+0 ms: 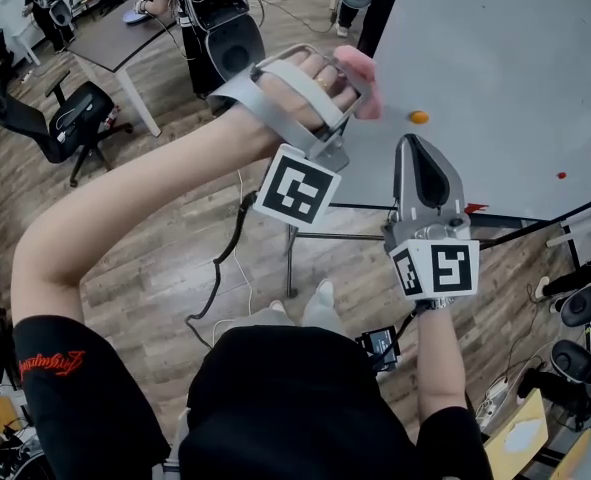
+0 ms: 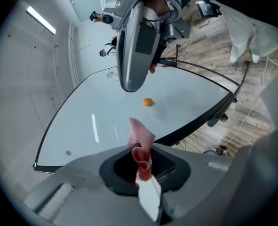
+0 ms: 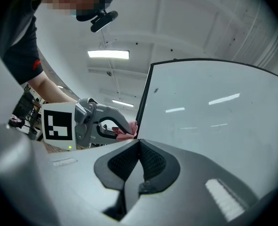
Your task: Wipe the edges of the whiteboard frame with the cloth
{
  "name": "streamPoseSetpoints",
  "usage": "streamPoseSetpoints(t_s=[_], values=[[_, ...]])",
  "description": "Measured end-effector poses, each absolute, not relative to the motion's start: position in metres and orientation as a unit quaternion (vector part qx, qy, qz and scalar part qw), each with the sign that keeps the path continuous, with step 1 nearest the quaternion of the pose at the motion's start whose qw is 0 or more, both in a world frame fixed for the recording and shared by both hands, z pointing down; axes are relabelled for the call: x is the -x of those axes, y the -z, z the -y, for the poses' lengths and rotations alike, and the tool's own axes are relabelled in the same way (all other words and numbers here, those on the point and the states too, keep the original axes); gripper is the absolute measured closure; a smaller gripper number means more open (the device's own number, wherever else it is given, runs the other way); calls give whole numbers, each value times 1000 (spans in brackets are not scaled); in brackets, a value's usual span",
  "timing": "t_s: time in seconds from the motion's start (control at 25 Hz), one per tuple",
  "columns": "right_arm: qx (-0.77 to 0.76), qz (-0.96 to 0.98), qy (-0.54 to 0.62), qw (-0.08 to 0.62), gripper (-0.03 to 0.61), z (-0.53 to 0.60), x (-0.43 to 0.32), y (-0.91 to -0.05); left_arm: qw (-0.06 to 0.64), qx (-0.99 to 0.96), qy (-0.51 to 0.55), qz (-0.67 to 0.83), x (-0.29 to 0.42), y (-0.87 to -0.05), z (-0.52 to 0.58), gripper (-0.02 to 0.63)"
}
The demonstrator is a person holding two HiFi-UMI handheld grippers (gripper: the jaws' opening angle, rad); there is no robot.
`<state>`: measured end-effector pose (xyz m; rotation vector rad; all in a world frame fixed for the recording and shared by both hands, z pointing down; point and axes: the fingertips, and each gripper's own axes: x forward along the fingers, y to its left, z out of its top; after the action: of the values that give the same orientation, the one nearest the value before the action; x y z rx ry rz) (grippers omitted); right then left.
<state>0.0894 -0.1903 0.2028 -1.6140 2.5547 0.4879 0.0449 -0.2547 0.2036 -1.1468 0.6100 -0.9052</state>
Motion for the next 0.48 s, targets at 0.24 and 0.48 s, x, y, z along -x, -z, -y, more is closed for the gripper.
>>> streamPoseSetpoints(t_s=[0.24,0.48], values=[[527,-835,-153,37,577,195,-92,-210,694,520,415,-274,-49,-215,259,577],[529,-834,-149,37,577,195,-98,-211,688,529,416,-273,-54,-227,258,577]])
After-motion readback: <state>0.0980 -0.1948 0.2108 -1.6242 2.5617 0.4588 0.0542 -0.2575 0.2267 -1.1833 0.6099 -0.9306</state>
